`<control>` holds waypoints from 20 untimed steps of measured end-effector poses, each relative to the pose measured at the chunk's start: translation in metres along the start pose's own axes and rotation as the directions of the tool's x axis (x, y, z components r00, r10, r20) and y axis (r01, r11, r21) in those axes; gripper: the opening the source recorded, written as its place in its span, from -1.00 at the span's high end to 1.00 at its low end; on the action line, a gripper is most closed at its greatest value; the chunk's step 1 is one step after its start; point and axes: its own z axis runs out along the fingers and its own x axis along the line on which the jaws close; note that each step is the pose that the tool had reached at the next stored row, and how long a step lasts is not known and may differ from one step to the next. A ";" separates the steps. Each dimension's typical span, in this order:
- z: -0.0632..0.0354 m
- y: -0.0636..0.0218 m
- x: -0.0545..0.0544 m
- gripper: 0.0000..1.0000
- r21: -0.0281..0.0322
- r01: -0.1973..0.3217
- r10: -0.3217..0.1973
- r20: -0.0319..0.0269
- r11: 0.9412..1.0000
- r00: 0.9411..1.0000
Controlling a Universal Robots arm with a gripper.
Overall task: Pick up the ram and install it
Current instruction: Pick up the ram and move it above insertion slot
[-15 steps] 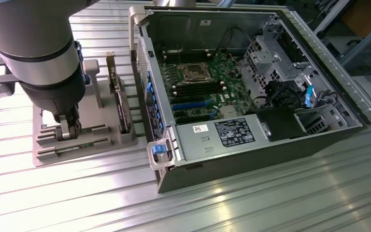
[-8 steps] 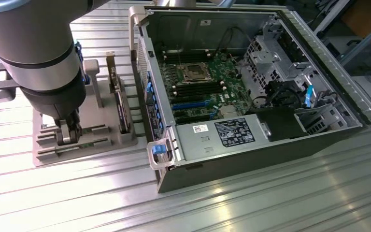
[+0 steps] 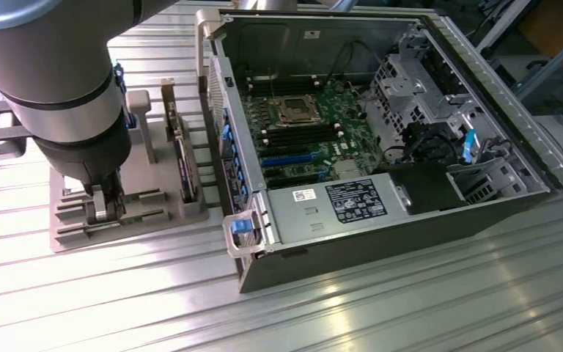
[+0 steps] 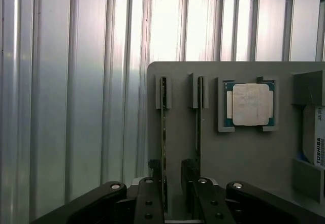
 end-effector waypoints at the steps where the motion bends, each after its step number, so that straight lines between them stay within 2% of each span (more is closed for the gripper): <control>1: 0.0011 0.0000 0.000 0.40 0.000 0.000 0.000 0.000 1.000 1.000; 7: 0.0092 -0.0002 0.002 0.40 0.000 0.000 0.000 0.000 1.000 1.000; 11: 0.0125 0.0000 0.008 0.40 0.000 0.001 -0.001 0.000 1.000 1.000; 16: 0.0243 0.0004 0.009 0.40 0.000 0.008 -0.008 0.000 1.000 1.000; 18: 0.0262 0.0019 0.009 0.40 0.000 0.012 -0.012 0.001 1.000 1.000; 20: 0.0297 0.0033 0.009 0.40 0.000 0.020 -0.020 0.005 1.000 1.000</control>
